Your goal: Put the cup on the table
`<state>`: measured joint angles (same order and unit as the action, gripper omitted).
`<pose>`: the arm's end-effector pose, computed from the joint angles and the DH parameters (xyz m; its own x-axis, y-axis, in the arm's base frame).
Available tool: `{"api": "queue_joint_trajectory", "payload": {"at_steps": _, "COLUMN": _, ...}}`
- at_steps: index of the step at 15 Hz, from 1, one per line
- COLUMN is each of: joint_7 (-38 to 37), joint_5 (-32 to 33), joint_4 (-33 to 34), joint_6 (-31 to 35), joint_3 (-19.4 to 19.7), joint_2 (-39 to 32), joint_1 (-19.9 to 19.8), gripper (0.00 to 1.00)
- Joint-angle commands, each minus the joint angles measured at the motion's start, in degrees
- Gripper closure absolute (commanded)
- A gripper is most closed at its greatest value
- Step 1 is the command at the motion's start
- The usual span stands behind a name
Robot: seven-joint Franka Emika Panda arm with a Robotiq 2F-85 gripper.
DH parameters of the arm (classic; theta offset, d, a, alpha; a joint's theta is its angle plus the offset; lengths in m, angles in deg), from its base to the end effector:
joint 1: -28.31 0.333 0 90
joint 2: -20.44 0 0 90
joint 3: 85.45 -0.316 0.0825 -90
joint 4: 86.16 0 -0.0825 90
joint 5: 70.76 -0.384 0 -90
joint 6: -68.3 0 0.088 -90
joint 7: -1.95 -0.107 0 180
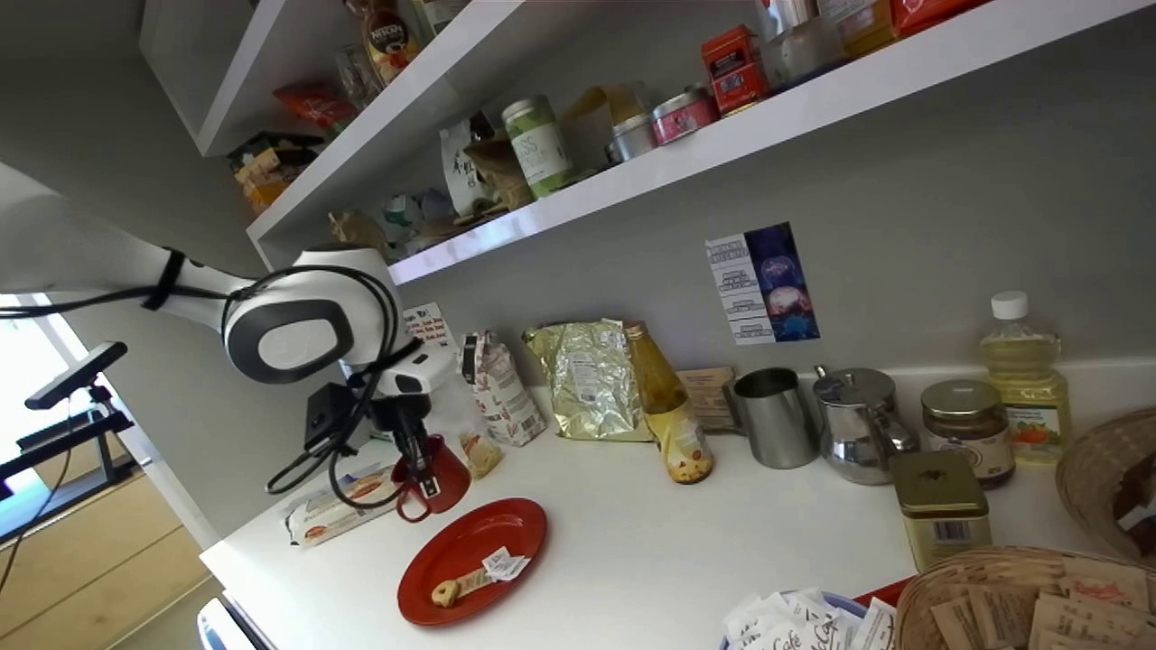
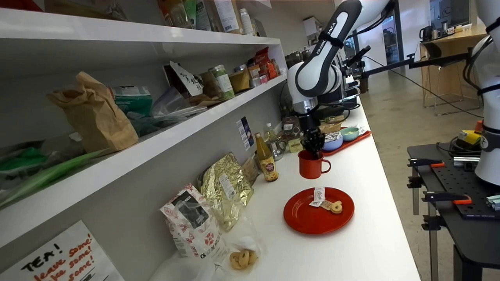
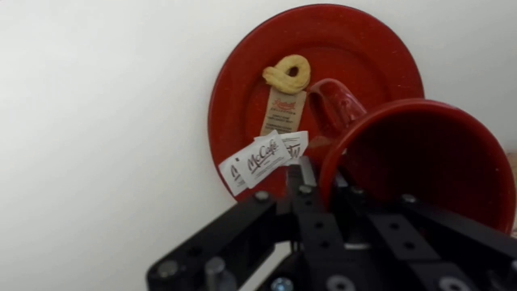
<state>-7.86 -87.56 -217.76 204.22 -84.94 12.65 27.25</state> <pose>0.5188 -0.0110 0.2853 0.9129 -0.3929 -0.1109 -0.4070 -0.8974 -0.1706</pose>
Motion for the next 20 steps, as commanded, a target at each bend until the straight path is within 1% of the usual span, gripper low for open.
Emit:
{"api": "queue_joint_trajectory", "payload": {"at_steps": 1, "joint_7": -0.2, "joint_5": -1.0, "joint_4": -5.9, "joint_6": 3.7, "joint_3": 2.5, "joint_2": 2.0, "joint_1": -2.5, "gripper": 0.98}}
{"api": "queue_joint_trajectory", "payload": {"at_steps": 7, "joint_7": -1.9, "joint_5": -2.1, "joint_4": -11.8, "joint_6": 9.6, "joint_3": 6.8, "joint_2": 2.3, "joint_1": -6.6, "gripper": 0.98}}
{"api": "queue_joint_trajectory", "payload": {"at_steps": 11, "joint_7": -3.4, "joint_5": -2.4, "joint_4": -12.6, "joint_6": 11.2, "joint_3": 8.5, "joint_2": 1.9, "joint_1": -8.3, "gripper": 0.98}}
{"api": "queue_joint_trajectory", "payload": {"at_steps": 14, "joint_7": -4.2, "joint_5": -2.8, "joint_4": -12.6, "joint_6": 11.3, "joint_3": 8.8, "joint_2": 0.7, "joint_1": -8.8, "gripper": 0.98}}
{"api": "queue_joint_trajectory", "payload": {"at_steps": 20, "joint_7": -3.2, "joint_5": -6.0, "joint_4": -13.2, "joint_6": 10.8, "joint_3": 7.6, "joint_2": -0.7, "joint_1": -8.5, "gripper": 0.98}}
